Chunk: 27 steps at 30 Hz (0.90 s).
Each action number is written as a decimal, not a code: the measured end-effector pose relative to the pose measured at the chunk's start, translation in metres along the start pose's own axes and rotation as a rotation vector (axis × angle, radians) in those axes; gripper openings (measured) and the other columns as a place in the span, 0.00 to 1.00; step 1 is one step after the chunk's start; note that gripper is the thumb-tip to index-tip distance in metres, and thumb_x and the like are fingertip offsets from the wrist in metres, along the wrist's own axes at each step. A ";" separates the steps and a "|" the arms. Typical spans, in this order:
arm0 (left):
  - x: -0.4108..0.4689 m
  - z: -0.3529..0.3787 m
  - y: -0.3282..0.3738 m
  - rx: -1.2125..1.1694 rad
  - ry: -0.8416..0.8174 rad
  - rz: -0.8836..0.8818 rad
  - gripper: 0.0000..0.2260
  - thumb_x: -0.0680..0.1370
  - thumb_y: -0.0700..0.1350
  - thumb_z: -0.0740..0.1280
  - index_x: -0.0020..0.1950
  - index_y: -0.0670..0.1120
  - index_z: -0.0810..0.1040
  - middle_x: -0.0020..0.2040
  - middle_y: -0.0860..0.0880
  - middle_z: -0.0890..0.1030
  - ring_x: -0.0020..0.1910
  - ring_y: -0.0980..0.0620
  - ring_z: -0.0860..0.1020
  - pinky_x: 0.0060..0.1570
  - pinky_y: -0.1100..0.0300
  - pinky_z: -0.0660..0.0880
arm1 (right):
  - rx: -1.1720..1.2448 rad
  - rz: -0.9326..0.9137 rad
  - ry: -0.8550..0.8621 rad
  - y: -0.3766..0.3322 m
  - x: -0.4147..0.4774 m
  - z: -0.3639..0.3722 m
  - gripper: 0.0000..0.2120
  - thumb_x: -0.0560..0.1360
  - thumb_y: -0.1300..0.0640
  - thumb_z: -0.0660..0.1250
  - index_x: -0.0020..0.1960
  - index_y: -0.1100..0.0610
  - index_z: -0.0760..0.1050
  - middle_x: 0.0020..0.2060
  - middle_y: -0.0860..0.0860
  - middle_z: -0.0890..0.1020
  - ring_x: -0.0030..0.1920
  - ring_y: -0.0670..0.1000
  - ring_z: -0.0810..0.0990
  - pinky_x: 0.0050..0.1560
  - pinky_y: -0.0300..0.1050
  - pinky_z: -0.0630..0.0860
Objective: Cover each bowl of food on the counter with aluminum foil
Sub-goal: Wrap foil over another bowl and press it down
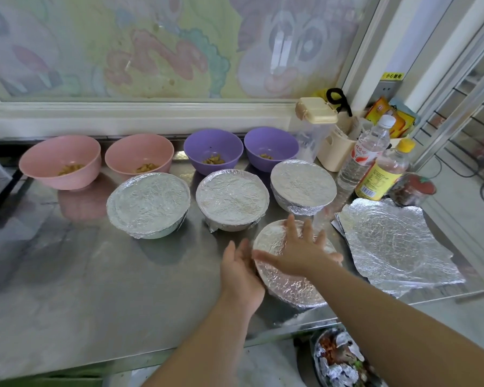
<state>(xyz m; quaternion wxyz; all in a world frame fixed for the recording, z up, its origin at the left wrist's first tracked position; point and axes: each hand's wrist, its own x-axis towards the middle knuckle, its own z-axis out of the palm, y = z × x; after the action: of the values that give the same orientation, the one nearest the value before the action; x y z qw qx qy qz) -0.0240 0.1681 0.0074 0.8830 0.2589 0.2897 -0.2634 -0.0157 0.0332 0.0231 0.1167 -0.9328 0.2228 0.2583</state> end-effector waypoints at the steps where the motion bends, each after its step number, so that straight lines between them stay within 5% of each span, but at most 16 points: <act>1: -0.001 0.002 0.002 0.018 0.027 0.041 0.21 0.83 0.56 0.56 0.73 0.47 0.71 0.66 0.43 0.78 0.65 0.43 0.76 0.66 0.45 0.70 | 0.011 0.005 -0.016 0.001 0.003 -0.003 0.71 0.46 0.08 0.45 0.78 0.43 0.25 0.78 0.52 0.27 0.79 0.65 0.32 0.69 0.83 0.44; 5: -0.019 0.006 -0.010 0.089 0.068 0.122 0.14 0.84 0.52 0.59 0.58 0.47 0.81 0.51 0.45 0.86 0.50 0.50 0.83 0.48 0.54 0.77 | -0.016 0.005 -0.010 0.012 0.005 -0.022 0.67 0.52 0.12 0.46 0.79 0.45 0.26 0.79 0.59 0.32 0.78 0.70 0.35 0.74 0.76 0.43; 12: -0.017 0.012 -0.043 0.074 0.076 0.115 0.24 0.83 0.61 0.52 0.69 0.49 0.76 0.64 0.44 0.80 0.64 0.44 0.78 0.69 0.43 0.70 | -0.002 -0.094 0.048 0.024 0.018 -0.009 0.74 0.44 0.08 0.41 0.81 0.45 0.36 0.82 0.57 0.43 0.81 0.63 0.45 0.75 0.73 0.52; 18: -0.006 0.011 -0.048 0.108 0.144 0.161 0.26 0.79 0.65 0.57 0.71 0.53 0.74 0.70 0.46 0.75 0.70 0.45 0.73 0.72 0.41 0.65 | 0.007 -0.083 0.059 0.021 0.009 -0.011 0.75 0.41 0.08 0.40 0.82 0.44 0.38 0.82 0.55 0.44 0.80 0.66 0.48 0.75 0.71 0.54; 25: -0.005 0.015 -0.017 0.248 0.067 0.099 0.20 0.84 0.58 0.54 0.60 0.48 0.80 0.54 0.44 0.85 0.59 0.44 0.80 0.64 0.46 0.73 | 0.001 -0.023 -0.009 0.031 0.005 -0.014 0.78 0.41 0.08 0.42 0.82 0.49 0.41 0.81 0.58 0.38 0.80 0.69 0.42 0.74 0.76 0.49; 27: -0.002 0.007 -0.008 0.331 0.103 0.129 0.20 0.80 0.60 0.59 0.62 0.49 0.78 0.57 0.46 0.84 0.60 0.47 0.79 0.65 0.47 0.72 | -0.009 -0.066 0.005 0.032 -0.001 -0.017 0.75 0.42 0.08 0.46 0.80 0.44 0.32 0.80 0.57 0.33 0.79 0.68 0.37 0.72 0.79 0.49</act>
<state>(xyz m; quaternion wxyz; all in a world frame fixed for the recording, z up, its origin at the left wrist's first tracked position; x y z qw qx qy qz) -0.0279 0.1587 0.0116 0.8273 0.4321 0.2700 -0.2367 -0.0248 -0.0002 0.0343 0.1202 -0.9407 0.1911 0.2533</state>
